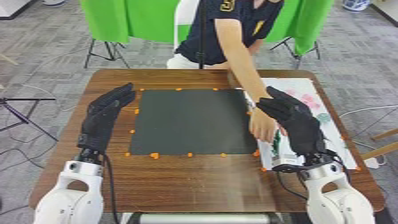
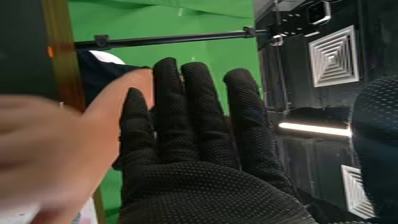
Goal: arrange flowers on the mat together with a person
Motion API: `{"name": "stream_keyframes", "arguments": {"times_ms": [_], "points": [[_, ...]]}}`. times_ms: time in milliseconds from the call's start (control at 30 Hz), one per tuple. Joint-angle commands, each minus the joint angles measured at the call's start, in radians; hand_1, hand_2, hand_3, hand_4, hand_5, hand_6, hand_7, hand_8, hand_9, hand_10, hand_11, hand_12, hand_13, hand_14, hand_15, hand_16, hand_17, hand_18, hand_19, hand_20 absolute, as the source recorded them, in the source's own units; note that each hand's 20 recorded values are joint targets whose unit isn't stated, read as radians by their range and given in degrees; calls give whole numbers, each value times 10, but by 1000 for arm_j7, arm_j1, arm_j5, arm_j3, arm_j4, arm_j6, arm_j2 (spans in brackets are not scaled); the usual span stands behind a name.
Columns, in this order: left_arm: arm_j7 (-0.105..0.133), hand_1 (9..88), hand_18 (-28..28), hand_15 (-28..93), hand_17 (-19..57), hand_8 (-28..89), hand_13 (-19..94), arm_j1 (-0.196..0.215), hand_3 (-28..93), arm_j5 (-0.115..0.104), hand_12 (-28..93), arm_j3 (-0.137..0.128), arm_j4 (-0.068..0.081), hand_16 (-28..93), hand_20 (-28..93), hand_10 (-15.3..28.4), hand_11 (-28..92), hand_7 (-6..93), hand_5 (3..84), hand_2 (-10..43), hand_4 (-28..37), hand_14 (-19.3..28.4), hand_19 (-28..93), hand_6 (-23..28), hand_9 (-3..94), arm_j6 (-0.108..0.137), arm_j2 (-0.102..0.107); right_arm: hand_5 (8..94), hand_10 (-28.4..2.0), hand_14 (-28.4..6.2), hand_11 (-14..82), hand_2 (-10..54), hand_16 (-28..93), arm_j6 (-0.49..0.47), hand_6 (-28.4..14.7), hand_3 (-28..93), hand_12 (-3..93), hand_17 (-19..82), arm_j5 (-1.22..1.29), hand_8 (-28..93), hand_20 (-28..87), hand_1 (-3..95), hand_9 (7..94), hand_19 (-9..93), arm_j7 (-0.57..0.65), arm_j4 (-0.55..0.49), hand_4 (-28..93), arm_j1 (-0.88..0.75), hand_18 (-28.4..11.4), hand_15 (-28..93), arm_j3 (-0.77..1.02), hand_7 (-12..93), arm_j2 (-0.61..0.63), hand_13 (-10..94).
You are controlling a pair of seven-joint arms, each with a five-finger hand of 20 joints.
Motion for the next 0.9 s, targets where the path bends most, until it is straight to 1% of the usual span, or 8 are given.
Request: {"name": "stream_keyframes", "arguments": {"times_ms": [33, 100, 233, 267, 467, 567, 733, 900], "points": [[-10, 284, 111, 79, 29, -52, 309, 6, 638, -7, 149, 2, 5, 57, 143, 129, 158, 127, 448, -34, -167, 161, 36, 43, 419, 10, 3, 466, -159, -130, 64, -19, 155, -9, -26, 758, 142, 210, 2, -76, 275, 115, 504, 42, 5, -6, -162, -5, -142, 132, 2, 88, 4, 425], [-5, 285, 94, 79, 11, -52, 309, 8, 637, 3, 147, 3, 2, 56, 131, 129, 157, 127, 448, -34, -167, 161, 7, 43, 421, 20, 0, 468, -159, -130, 64, -18, 152, -12, -26, 758, 141, 211, 5, -76, 277, 115, 507, 43, 10, -4, -162, -1, -141, 134, 0, 89, 5, 427], [1, 284, 70, 76, -23, -52, 301, 15, 639, 1, 147, 3, -3, 54, 108, 129, 157, 125, 450, -35, -166, 158, -14, 43, 426, 34, -5, 470, -158, -131, 64, -18, 146, -23, -26, 758, 141, 211, 4, -76, 279, 115, 507, 43, 7, -1, -161, 6, -141, 137, 1, 89, 1, 426], [1, 284, 68, 76, -26, -52, 301, 10, 640, 1, 147, 3, 1, 53, 103, 129, 157, 124, 451, -35, -166, 158, -13, 43, 427, 29, -4, 470, -158, -131, 64, -18, 145, -17, -26, 758, 141, 211, 3, -76, 279, 115, 507, 43, 3, -2, -161, 5, -141, 138, 1, 89, 0, 426], [-6, 284, 67, 76, -30, -51, 299, 26, 639, 9, 147, -8, -11, 54, 89, 129, 156, 124, 452, -36, -166, 157, -7, 44, 426, 37, -4, 470, -157, -144, 64, -17, 147, -26, -25, 757, 142, 208, 7, -77, 285, 116, 507, 54, 16, -3, -161, 1, -151, 143, -4, 90, 5, 422], [-6, 283, 72, 76, -34, -51, 297, 23, 640, 8, 147, -7, -10, 54, 88, 129, 155, 124, 452, -37, -167, 156, -7, 43, 425, 41, -6, 470, -157, -146, 64, -17, 150, -20, -25, 756, 143, 207, 9, -77, 284, 115, 506, 60, 15, -4, -160, -1, -154, 143, 0, 91, 4, 423], [-9, 283, 80, 76, -36, -51, 297, 13, 640, 12, 148, -5, -7, 56, 90, 128, 156, 124, 451, -37, -168, 155, -6, 43, 425, 27, -7, 470, -158, -158, 64, -18, 162, -15, -25, 758, 144, 203, 14, -76, 286, 114, 504, 72, 15, -5, -160, 0, -157, 143, 3, 91, 6, 418], [-7, 282, 82, 76, -35, -51, 297, 19, 638, 5, 149, -5, -10, 57, 92, 128, 155, 124, 451, -36, -167, 155, -6, 41, 424, 44, -1, 471, -158, -160, 64, -17, 169, -19, -25, 757, 144, 202, 11, -77, 284, 115, 504, 76, 14, -3, -160, 3, -159, 139, -2, 91, 8, 419]]}}
